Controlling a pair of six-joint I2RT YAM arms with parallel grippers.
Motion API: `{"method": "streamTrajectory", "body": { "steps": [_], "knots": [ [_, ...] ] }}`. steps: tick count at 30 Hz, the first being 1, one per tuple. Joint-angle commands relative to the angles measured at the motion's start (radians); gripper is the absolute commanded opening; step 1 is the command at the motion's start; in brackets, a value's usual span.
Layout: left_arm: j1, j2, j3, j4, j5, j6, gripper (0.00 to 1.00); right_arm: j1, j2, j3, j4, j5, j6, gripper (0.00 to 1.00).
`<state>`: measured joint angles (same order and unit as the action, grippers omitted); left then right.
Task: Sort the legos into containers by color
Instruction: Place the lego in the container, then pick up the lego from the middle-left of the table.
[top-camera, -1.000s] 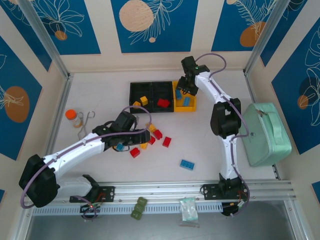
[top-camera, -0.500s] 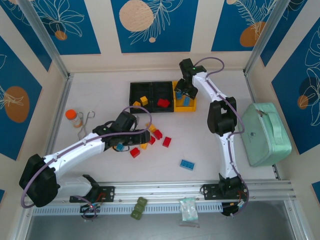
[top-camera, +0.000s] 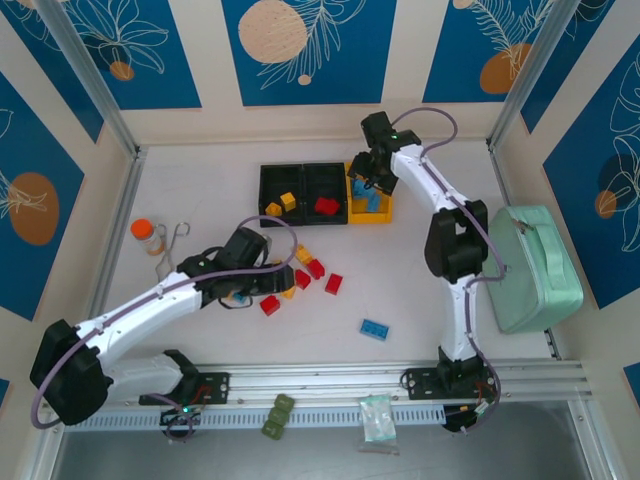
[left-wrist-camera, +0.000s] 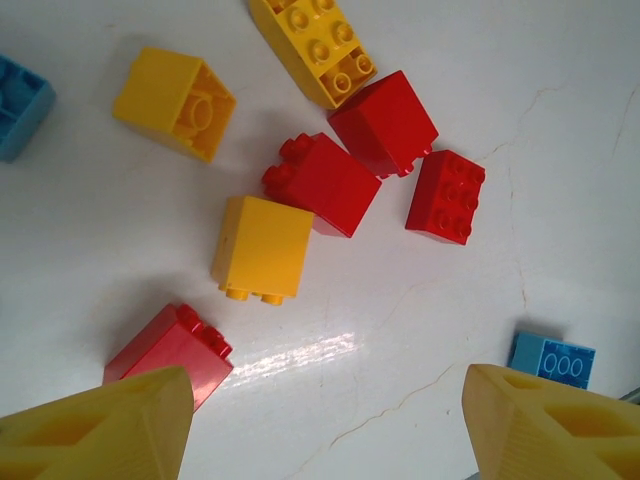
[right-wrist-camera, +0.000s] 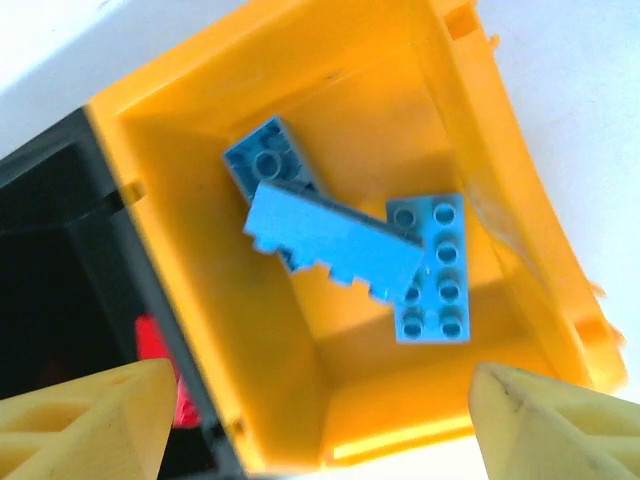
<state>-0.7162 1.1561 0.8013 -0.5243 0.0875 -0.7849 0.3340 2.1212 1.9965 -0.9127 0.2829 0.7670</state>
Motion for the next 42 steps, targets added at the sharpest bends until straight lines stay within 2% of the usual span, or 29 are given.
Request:
{"method": "streamTrajectory", "body": {
  "steps": [1, 10, 17, 24, 28, 37, 42],
  "knots": [
    [-0.009, -0.042, -0.023, -0.087, -0.038, -0.004, 0.71, 0.023, -0.158, -0.123, 0.090, -0.038, -0.021, 0.77],
    [-0.011, -0.056, -0.054, -0.211, -0.075, -0.015, 0.71, 0.081, -0.542, -0.585, 0.272, -0.162, -0.131, 0.75],
    [-0.029, 0.006, -0.056, -0.185, -0.076, -0.049, 0.70, 0.142, -0.835, -0.910, 0.331, -0.310, -0.206, 0.76],
    [-0.067, 0.131, -0.027, -0.158, -0.116, -0.079, 0.73, 0.235, -1.046, -1.175, 0.370, -0.344, -0.136, 0.76],
    [-0.074, 0.185, -0.019, -0.122, -0.144, -0.107, 0.75, 0.259, -1.096, -1.243, 0.406, -0.342, -0.086, 0.76],
    [-0.076, 0.270, -0.025, -0.020, -0.178, -0.141, 0.76, 0.266, -1.077, -1.263, 0.433, -0.332, -0.071, 0.76],
    [-0.077, 0.314, -0.015, -0.006, -0.209, -0.147, 0.73, 0.279, -1.058, -1.275, 0.457, -0.340, -0.055, 0.75]
  ]
}}
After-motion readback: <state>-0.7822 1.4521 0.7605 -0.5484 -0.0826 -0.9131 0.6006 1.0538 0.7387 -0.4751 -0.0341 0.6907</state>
